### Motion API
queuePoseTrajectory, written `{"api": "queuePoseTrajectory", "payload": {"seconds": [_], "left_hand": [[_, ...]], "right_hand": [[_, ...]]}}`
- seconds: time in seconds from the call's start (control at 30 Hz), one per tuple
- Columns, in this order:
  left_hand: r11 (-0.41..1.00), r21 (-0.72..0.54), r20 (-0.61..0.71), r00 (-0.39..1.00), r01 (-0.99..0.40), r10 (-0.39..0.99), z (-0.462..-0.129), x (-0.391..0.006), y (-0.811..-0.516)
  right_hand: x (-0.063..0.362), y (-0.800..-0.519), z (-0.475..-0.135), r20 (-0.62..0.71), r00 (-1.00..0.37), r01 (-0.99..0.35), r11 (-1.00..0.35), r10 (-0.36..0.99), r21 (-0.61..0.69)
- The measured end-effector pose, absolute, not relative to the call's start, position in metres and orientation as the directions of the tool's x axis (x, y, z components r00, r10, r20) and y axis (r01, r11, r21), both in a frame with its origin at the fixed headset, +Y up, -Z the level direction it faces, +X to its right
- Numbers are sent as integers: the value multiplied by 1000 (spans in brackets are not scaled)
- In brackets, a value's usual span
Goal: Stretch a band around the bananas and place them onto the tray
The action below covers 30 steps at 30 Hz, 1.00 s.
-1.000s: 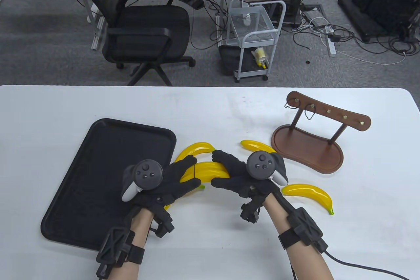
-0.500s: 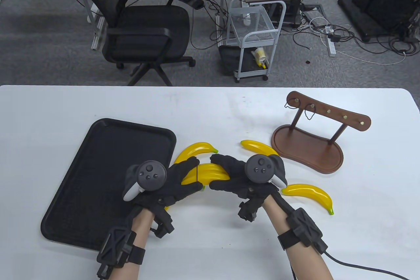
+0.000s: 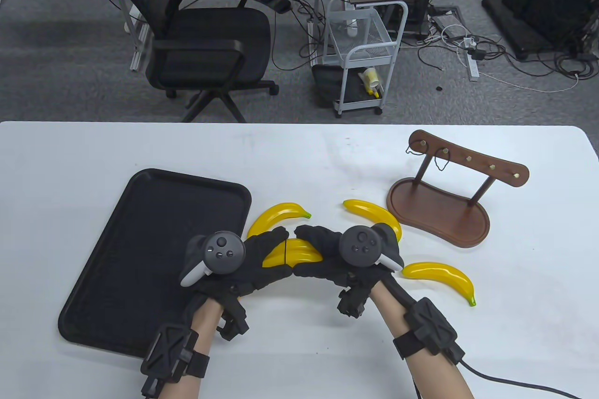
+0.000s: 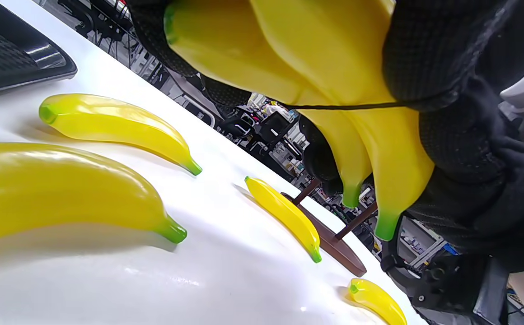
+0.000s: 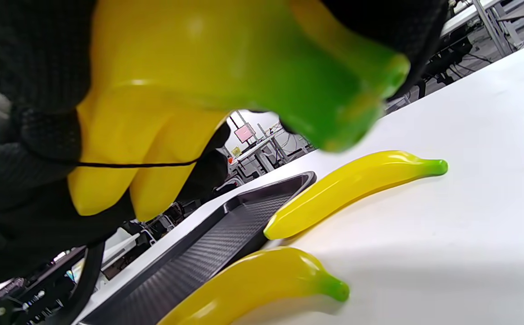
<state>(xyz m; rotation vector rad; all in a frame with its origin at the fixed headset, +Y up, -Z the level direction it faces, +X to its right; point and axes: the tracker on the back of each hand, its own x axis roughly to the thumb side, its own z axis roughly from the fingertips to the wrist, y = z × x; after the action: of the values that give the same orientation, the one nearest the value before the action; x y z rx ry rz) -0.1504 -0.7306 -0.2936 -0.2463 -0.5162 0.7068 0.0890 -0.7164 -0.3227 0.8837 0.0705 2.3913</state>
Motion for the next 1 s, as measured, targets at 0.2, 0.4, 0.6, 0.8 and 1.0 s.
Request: {"api": "queuePoseTrajectory", "payload": {"seconds": [0.2, 0.4, 0.6, 0.8, 1.0], "left_hand": [[729, -380, 358, 637, -569, 683, -294, -153, -732], [728, -361, 338, 646, -583, 684, -295, -155, -732], [753, -328, 336, 675, -570, 657, -294, -153, -730], [771, -301, 337, 693, -562, 637, -293, -150, -727], [779, -293, 340, 702, -554, 626, -293, -149, -727]], "right_hand": [[87, -718, -322, 574, -615, -489, -833, 540, 260], [85, -718, -321, 577, -606, -495, -828, 547, 265], [79, -715, -316, 597, -643, -446, -868, 480, 218], [73, -712, -311, 603, -680, -417, -896, 418, 150], [69, -710, -308, 604, -709, -389, -916, 364, 94]]}}
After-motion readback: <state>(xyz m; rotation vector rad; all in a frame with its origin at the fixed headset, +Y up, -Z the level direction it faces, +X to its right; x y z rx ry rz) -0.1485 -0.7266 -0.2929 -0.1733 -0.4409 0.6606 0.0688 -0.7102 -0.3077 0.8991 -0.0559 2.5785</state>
